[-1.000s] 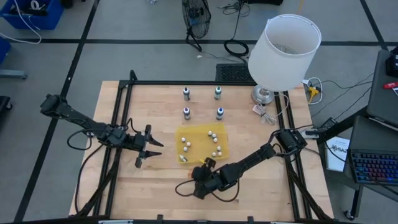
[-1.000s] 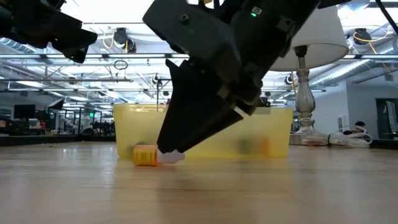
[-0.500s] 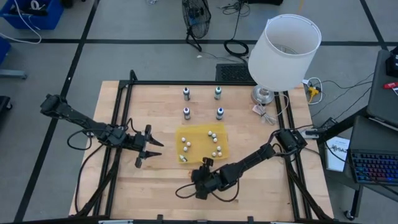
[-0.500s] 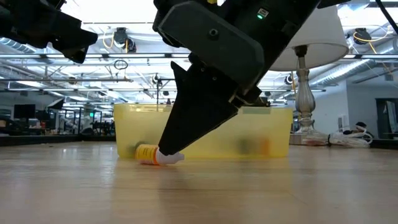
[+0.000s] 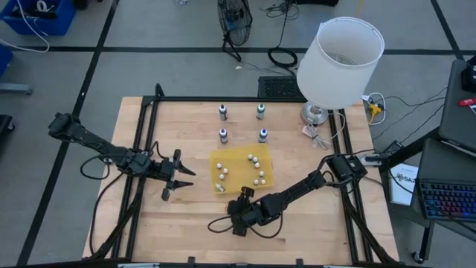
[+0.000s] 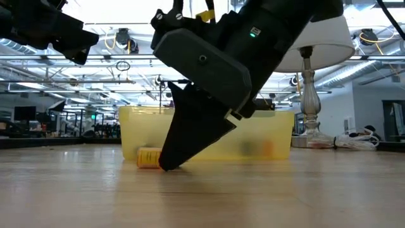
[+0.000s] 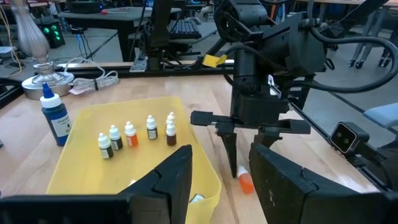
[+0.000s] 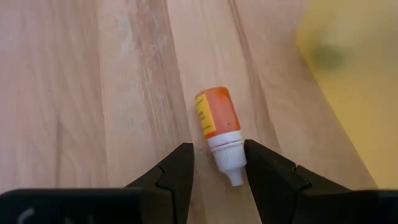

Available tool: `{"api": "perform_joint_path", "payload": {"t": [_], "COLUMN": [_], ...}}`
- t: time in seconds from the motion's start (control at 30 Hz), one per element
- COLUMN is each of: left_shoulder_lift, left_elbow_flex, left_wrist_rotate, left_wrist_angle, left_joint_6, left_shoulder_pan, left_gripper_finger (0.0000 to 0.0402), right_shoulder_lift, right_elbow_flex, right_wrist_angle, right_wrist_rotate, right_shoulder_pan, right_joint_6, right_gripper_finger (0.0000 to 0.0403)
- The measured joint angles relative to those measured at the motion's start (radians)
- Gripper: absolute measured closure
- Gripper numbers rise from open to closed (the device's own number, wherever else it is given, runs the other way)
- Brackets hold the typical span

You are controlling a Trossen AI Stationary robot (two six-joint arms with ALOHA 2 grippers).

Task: Pick & Place food coloring
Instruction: Put the small yellow food coloring bottle into the yellow container

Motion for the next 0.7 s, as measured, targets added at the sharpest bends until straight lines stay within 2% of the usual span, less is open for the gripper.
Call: {"api": "perform_joint_path", "payload": {"t": [0.17,0.33,0.53,0.7], "left_shoulder_lift": [0.0,0.0,0.0,0.0], "left_elbow_flex": [0.0,0.0,0.0,0.0], "left_wrist_rotate": [0.0,0.0,0.0,0.0], "left_wrist_angle": [0.001,0.001,0.002,0.003], "left_joint_6": [0.0,-0.009,-0.056,-0.088], "left_shoulder_pan": [0.0,0.0,0.0,0.0], "left_gripper_finger": [0.0232,0.0223,0.0226,0.0235], "right_shoulder_lift": [0.0,0.0,-0.009,-0.075], "right_elbow_flex": [0.0,-0.001,-0.002,-0.003], "right_wrist_angle": [0.001,0.011,0.034,0.044], "right_wrist_rotate": [-0.003,-0.026,-0.046,-0.046], "right_shoulder_pan": [0.0,0.003,0.023,0.047], "right_joint_6": [-0.001,-0.029,-0.079,-0.13], "right_gripper_finger": [0.0293,0.0363,0.0365,0.0365]}}
